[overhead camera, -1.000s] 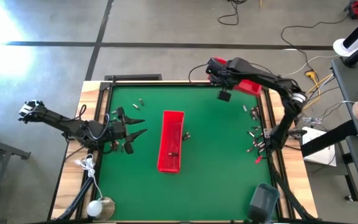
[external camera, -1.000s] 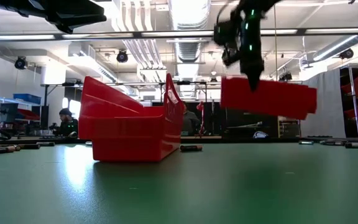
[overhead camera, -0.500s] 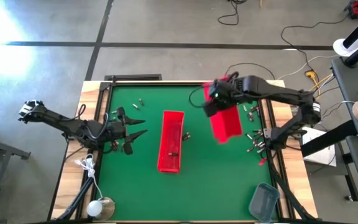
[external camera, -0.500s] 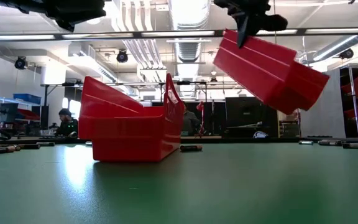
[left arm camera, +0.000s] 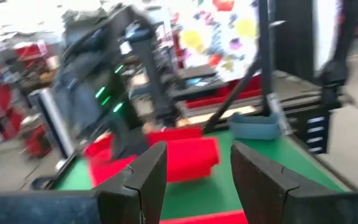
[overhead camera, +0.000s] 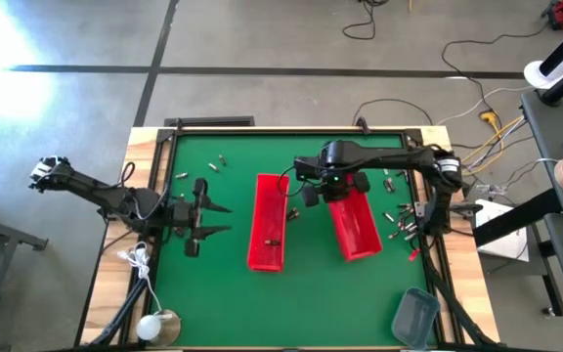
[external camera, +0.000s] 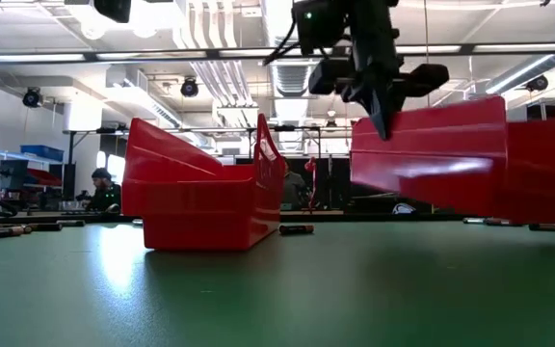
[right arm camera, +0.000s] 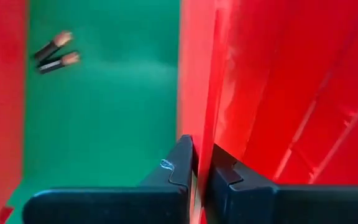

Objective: Sort batteries
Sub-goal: Move the right red bin to the middle of the table, then put the small black battery into the top right red bin

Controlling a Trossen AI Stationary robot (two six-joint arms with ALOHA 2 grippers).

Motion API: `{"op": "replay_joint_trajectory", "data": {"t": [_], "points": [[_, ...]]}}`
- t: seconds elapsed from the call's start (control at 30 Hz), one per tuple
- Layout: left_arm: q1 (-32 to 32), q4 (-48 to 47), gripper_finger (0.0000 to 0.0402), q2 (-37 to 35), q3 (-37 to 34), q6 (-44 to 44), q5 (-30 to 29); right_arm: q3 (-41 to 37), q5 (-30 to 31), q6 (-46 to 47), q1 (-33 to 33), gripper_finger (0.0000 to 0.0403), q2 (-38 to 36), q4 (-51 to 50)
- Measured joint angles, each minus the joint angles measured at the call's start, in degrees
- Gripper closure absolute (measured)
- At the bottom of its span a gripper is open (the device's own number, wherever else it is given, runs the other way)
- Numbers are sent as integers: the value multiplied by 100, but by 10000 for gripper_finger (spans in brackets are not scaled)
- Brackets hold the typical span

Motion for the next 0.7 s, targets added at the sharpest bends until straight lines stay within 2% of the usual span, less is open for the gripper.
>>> {"op": "replay_joint_trajectory", "data": {"t": [0.33, 0.7], "points": [[-174, 49, 245, -74, -19, 176, 72, -112, -561, 102, -579, 374, 92, 104], [-185, 1, 244, -111, -25, 178, 59, -176, -562, -127, -836, 373, 40, 420]]}}
